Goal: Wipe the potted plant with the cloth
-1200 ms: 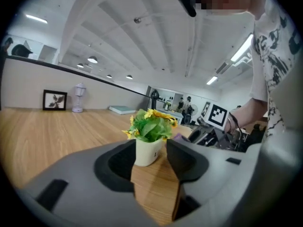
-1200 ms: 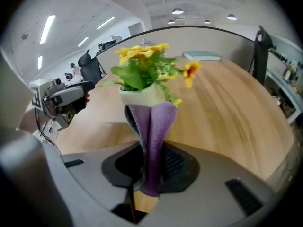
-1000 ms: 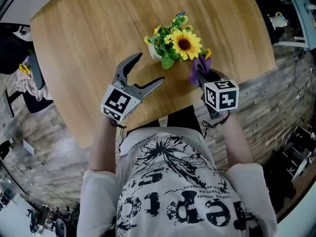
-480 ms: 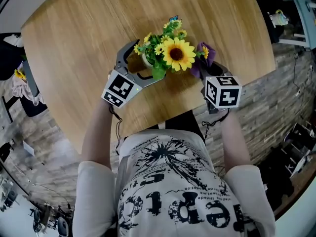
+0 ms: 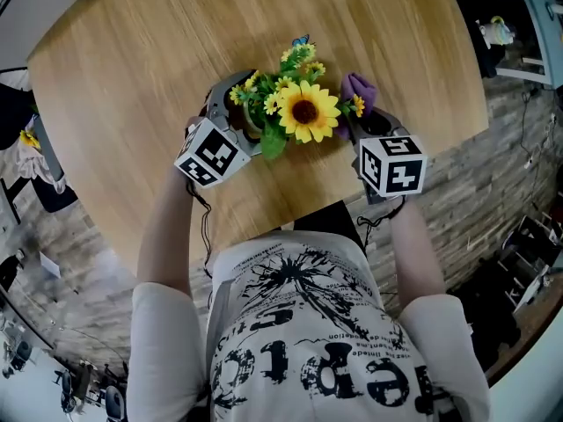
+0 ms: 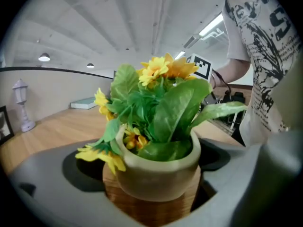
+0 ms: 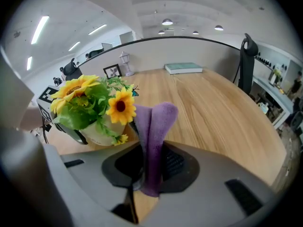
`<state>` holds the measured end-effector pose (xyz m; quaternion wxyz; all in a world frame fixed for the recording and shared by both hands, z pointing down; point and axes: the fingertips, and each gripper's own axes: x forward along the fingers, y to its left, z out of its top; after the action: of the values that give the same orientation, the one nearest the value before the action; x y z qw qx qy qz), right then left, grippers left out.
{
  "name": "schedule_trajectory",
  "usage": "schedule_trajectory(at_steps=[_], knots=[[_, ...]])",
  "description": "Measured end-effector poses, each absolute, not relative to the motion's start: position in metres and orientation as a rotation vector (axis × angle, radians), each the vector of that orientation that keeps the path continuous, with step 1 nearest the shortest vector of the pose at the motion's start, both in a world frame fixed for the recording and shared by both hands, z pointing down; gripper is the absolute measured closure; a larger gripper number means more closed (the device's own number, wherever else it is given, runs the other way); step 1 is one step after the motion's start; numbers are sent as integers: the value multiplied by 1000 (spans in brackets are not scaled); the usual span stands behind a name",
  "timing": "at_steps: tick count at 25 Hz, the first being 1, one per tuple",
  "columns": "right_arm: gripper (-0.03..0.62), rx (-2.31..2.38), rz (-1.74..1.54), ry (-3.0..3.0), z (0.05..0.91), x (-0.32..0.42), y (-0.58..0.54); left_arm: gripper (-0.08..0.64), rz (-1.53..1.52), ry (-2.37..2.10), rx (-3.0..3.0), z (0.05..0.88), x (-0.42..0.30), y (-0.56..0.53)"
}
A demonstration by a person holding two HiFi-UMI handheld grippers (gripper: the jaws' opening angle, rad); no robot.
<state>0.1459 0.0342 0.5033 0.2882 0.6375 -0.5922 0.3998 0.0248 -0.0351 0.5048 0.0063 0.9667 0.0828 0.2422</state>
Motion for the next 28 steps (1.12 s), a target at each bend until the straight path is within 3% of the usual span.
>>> schedule_trajectory(at_steps=[8, 28], knots=[[511, 1702, 1092, -1580, 507, 143, 35, 35, 756, 253, 3024, 512, 28, -29], [511, 1616, 1031, -1718, 480, 138, 14, 40, 634, -154, 2893, 444, 31, -45]])
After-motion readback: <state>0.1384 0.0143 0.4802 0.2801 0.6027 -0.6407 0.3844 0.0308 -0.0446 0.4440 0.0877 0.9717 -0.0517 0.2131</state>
